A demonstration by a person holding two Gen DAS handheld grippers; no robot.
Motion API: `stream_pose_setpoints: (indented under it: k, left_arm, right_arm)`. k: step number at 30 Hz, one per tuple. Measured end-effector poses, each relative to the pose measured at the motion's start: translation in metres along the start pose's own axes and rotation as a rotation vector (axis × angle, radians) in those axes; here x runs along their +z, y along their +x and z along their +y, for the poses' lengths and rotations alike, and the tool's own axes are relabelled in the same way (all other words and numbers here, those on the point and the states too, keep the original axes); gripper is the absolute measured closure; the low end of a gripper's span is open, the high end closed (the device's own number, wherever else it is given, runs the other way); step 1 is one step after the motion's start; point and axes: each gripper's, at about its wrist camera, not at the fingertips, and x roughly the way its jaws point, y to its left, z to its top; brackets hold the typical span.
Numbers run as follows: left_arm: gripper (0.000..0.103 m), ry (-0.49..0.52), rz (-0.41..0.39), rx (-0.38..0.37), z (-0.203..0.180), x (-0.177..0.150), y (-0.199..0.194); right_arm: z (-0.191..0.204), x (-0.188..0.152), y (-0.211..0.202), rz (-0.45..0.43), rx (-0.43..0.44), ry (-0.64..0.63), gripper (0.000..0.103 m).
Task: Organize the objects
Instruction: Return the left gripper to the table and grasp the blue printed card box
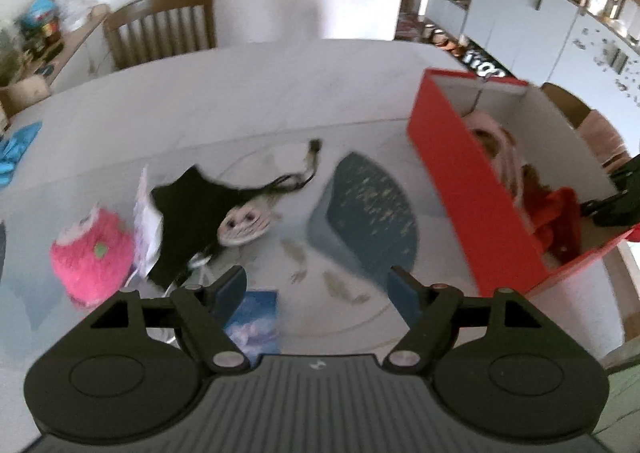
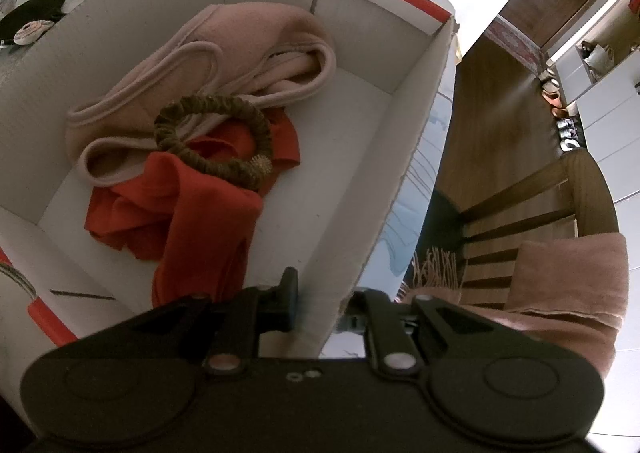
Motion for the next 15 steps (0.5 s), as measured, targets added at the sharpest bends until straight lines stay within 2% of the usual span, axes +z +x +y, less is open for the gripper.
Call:
stream_pose_setpoints:
  k: [2,9,15]
  left_arm:
    - [0.025,-0.031,0.024,0.024,0.009,-0.01,0.008]
    - [0.01,-0.074,0.057,0.041,0.026,-0.039,0.027]
    - [0.01,-0.095,0.033,0.053,0.031,-0.055,0.043]
  right_arm:
    - [0.0,0.0,-0.001,0.0,0.0,0.0,0.09]
    - [-0.001,-0.002,0.001,0.003,0.0,-0.003,0.09]
    - [-0.002,-0.001,0.008,0.01,0.002,-0.003,0.09]
